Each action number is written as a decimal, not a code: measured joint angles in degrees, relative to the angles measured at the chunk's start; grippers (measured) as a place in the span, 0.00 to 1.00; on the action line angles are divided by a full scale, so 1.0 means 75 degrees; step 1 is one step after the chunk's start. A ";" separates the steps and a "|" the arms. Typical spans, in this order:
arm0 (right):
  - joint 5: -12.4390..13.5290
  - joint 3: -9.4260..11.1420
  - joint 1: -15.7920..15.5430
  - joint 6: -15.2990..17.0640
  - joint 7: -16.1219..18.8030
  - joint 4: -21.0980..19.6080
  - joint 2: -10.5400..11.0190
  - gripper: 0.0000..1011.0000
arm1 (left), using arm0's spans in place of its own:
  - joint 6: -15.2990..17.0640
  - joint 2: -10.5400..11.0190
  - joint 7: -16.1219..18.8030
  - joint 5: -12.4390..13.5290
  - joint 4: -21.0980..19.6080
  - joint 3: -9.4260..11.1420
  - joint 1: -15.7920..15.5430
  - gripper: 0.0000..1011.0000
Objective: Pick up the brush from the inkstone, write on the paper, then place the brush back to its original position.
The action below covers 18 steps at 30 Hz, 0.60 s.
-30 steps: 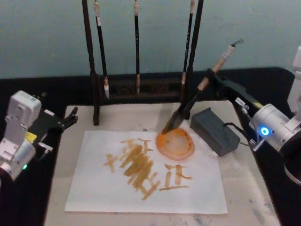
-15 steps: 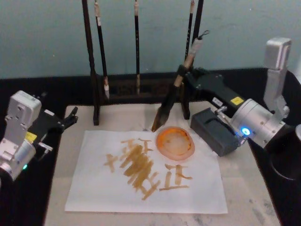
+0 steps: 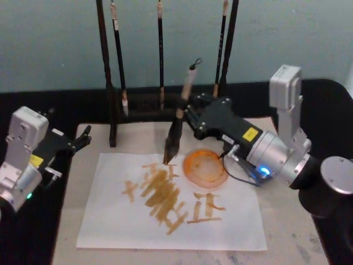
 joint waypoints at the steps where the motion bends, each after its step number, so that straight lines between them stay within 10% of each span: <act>1: -0.0161 -0.0049 0.0017 -0.0106 0.0049 0.0050 -0.0021 0.17 | 0.0000 0.0000 0.0000 0.0000 0.0000 0.0000 0.0000 1.00; 18: -0.1061 -0.0315 0.0087 -0.0544 0.0412 0.0437 -0.0315 0.17 | 0.0000 0.0000 0.0000 0.0000 0.0001 0.0000 0.0000 1.00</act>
